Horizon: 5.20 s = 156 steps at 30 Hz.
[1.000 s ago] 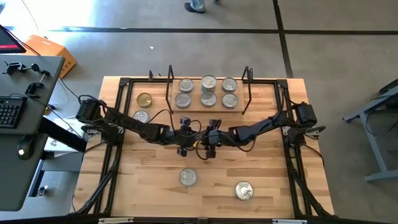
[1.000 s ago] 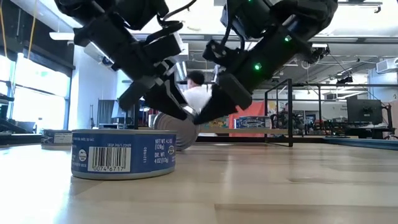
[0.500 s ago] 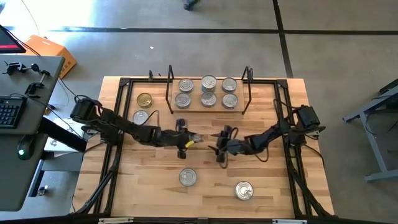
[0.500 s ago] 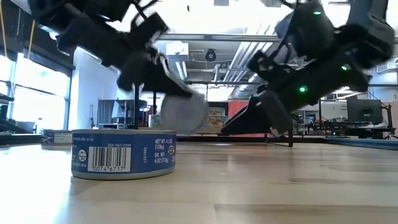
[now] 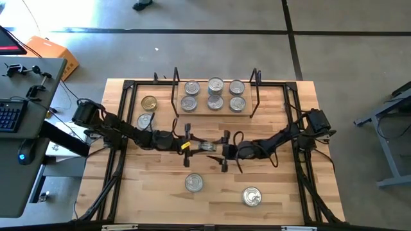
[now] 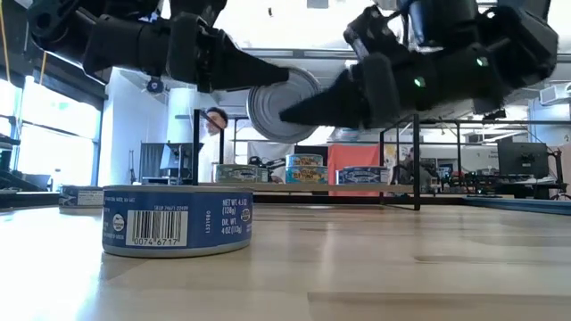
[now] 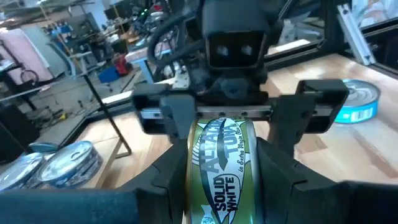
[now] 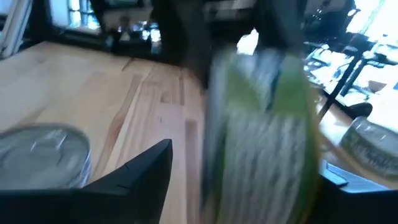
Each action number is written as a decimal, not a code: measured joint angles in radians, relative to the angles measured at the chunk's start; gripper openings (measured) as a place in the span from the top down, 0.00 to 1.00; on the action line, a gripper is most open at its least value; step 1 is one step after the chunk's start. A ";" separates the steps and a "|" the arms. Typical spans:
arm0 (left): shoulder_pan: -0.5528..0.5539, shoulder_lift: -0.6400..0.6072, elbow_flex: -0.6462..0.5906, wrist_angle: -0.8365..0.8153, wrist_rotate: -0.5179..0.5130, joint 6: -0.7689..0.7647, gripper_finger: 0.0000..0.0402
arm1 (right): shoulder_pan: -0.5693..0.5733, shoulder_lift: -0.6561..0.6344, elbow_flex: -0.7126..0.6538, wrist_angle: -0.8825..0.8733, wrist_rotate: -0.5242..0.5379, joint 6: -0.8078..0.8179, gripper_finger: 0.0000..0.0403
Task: Stack canned seafood by type on shelf
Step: Stack the green tuna can on top of the green tuna can on the shelf, then stack the dark blue tuna can on top of the dark blue tuna can on the shelf
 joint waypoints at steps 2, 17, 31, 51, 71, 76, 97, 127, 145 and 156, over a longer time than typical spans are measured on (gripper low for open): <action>-0.006 0.000 0.000 -0.002 0.000 0.000 0.70 | 0.000 -0.001 0.023 -0.011 0.008 -0.001 0.40; -0.023 0.000 0.098 -0.223 -0.070 0.002 0.39 | -0.010 0.000 0.047 -0.160 0.041 0.048 0.71; 0.023 0.000 0.352 -0.838 -0.091 0.028 0.45 | -0.038 0.000 0.047 -0.214 0.037 0.103 0.71; -0.003 -0.010 0.439 -1.116 -0.350 0.042 0.68 | -0.030 -0.084 0.045 -0.493 0.115 0.236 0.48; 0.555 0.013 0.519 -0.952 -0.344 0.359 0.68 | 0.007 -0.119 0.045 -0.622 0.326 0.339 0.48; 0.620 0.073 0.519 -0.921 -0.340 0.447 0.68 | 0.006 -0.119 0.045 -0.622 0.326 0.339 0.47; 0.596 0.128 0.519 -0.959 -0.333 0.505 0.47 | 0.006 -0.119 0.045 -0.622 0.326 0.339 0.47; 0.632 0.128 0.519 -1.010 -0.221 0.439 0.31 | 0.004 -0.119 0.045 -0.622 0.324 0.346 0.47; 0.597 0.115 0.535 -1.006 -0.303 0.374 0.25 | 0.004 -0.119 0.045 -0.621 0.319 0.346 0.47; 0.314 -0.056 0.619 -1.274 -0.458 0.044 0.32 | -0.003 -0.118 0.045 -0.622 0.310 0.369 0.47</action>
